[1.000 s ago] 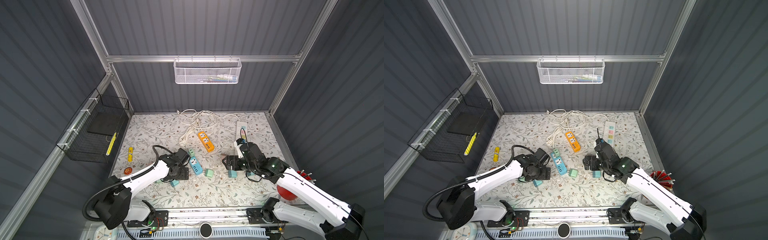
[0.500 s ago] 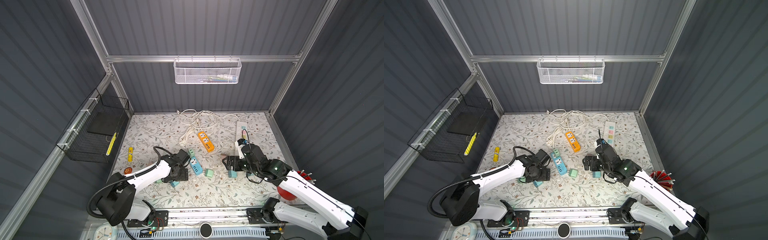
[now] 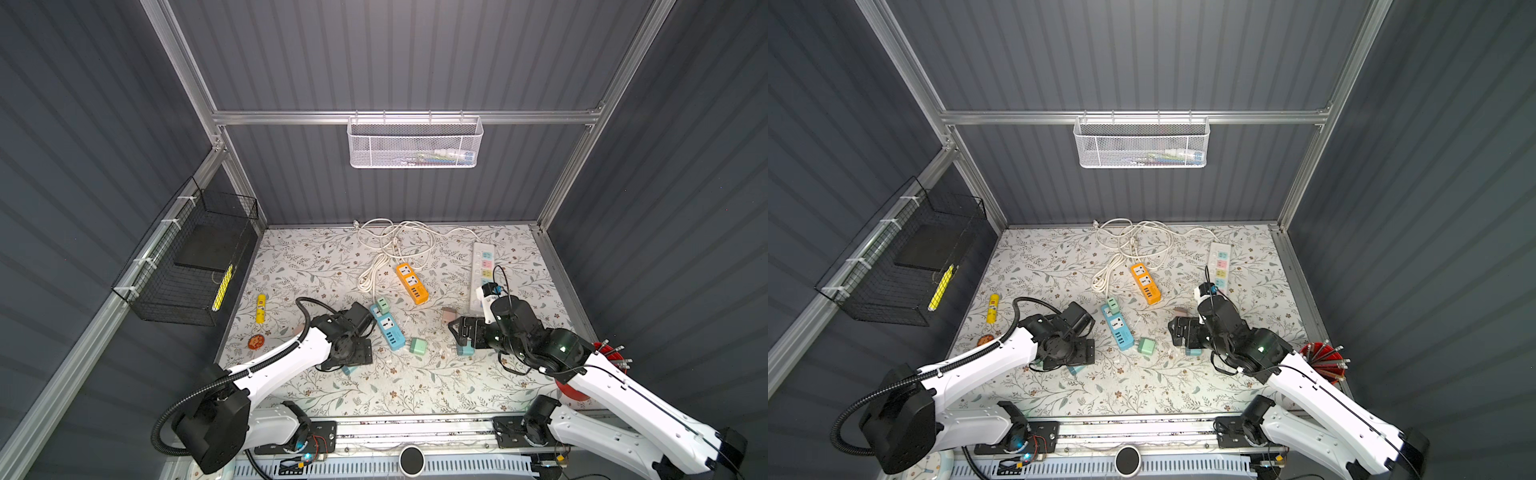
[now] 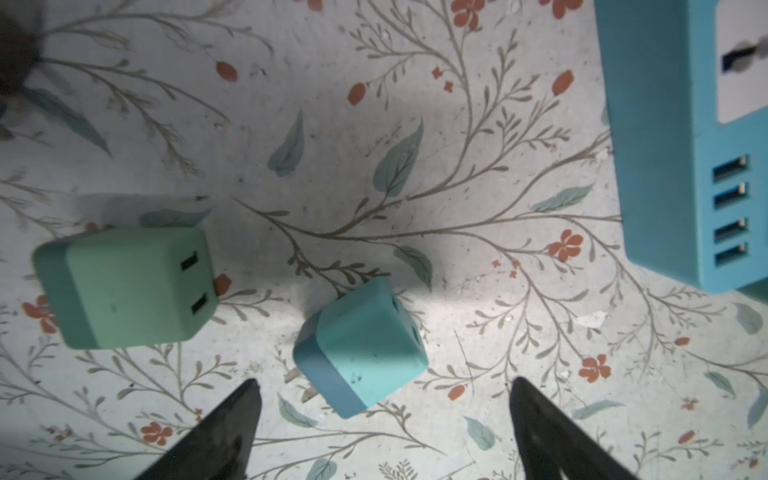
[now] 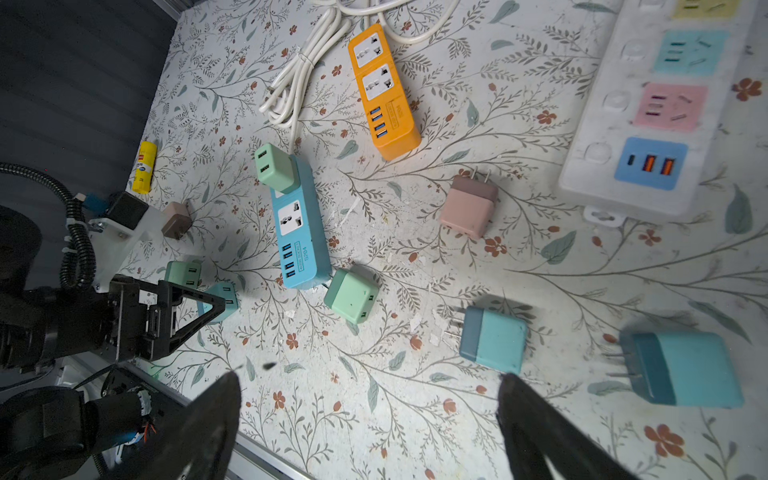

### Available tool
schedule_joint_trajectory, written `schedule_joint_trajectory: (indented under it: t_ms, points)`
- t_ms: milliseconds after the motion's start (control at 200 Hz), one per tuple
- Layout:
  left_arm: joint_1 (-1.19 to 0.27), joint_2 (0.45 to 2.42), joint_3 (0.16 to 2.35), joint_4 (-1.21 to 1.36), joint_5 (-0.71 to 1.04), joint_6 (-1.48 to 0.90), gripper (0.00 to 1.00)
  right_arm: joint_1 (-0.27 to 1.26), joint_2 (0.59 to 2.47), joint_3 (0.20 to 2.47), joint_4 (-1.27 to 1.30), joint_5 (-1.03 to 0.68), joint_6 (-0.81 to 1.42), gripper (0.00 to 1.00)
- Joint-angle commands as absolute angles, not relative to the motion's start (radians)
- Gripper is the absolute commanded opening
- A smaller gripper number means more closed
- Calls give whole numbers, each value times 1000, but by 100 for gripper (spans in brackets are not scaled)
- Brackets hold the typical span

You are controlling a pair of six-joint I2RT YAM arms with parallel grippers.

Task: Insert the plug
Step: 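Lower the left gripper onto the teal adapter and grasp it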

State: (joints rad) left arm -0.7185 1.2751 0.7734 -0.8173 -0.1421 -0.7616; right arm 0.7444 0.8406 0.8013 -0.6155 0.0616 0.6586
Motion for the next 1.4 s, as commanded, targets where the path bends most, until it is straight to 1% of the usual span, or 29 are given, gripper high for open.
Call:
schedule_joint_trajectory:
  t_ms: [0, 185, 275, 575, 745, 920, 1071, 1276, 1346, 1396]
  points:
    - [-706, 1321, 792, -822, -166, -706, 95, 749, 825, 775, -625, 92, 687, 98]
    - [-706, 1346, 731, -696, -15, -657, 95, 750, 826, 760, -614, 89, 695, 99]
    - [-710, 1355, 745, -713, 18, -661, 91, 750, 831, 762, -628, 86, 692, 99]
    - [-737, 1293, 755, -772, -1, -783, 88, 751, 818, 740, -619, 93, 709, 99]
    - [-766, 1315, 739, -707, 43, -819, 87, 750, 823, 724, -607, 94, 712, 99]
    - [-821, 1347, 774, -711, 26, -861, 84, 751, 830, 721, -604, 94, 711, 99]
    - [-847, 1311, 794, -766, -17, -879, 84, 751, 832, 708, -589, 94, 712, 99]
    - [-861, 1308, 805, -735, 31, -872, 84, 751, 863, 706, -574, 80, 704, 99]
    - [-862, 1312, 859, -796, -33, -829, 85, 751, 866, 706, -571, 84, 704, 99]
    - [-861, 1317, 902, -864, -118, -790, 89, 750, 865, 707, -571, 87, 705, 99]
